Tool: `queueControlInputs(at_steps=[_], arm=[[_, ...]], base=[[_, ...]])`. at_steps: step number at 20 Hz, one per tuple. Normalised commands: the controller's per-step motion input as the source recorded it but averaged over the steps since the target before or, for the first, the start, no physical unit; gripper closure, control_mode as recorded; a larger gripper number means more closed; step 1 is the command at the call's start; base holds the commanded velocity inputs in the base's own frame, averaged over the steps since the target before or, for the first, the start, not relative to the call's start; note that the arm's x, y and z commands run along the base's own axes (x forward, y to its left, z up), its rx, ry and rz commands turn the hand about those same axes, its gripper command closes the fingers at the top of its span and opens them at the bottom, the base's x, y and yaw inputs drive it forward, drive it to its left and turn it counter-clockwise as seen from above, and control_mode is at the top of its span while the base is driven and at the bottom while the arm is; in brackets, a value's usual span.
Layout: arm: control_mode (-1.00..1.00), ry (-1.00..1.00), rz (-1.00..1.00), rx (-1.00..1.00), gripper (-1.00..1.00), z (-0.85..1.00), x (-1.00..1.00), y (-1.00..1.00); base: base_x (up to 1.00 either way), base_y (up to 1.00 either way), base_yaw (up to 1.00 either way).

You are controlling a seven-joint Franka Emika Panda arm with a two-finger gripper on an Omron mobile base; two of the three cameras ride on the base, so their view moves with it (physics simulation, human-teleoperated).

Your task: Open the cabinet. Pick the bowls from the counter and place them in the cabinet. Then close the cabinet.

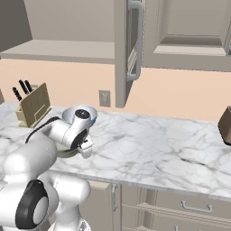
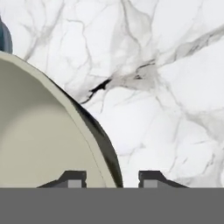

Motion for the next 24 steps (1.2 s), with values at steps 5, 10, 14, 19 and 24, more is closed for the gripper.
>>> queueControlInputs(at_steps=[5, 10, 14, 19, 24], arm=[[-1.0, 0.09, 0.0, 0.02, 1.0, -0.61, -0.33, 0.06], [-1.0, -0.03, -0.03, -0.15, 1.0, -0.21, -0.94, 0.41], [-1.0, -0.31, -0.06, -0.02, 1.0, 0.6, -0.95, 0.13], [-1.0, -0.41, -0.12, 0.01, 1.0, 0.44, -0.99, 0.0], [-1.0, -0.37, -0.17, 0.0, 1.0, 0.35, -0.85, 0.0]], base=[[0.0, 0.0, 0.0], [0.0, 0.0, 0.0], [0.0, 0.0, 0.0], [0.0, 0.0, 0.0], [0.0, 0.0, 0.0]])
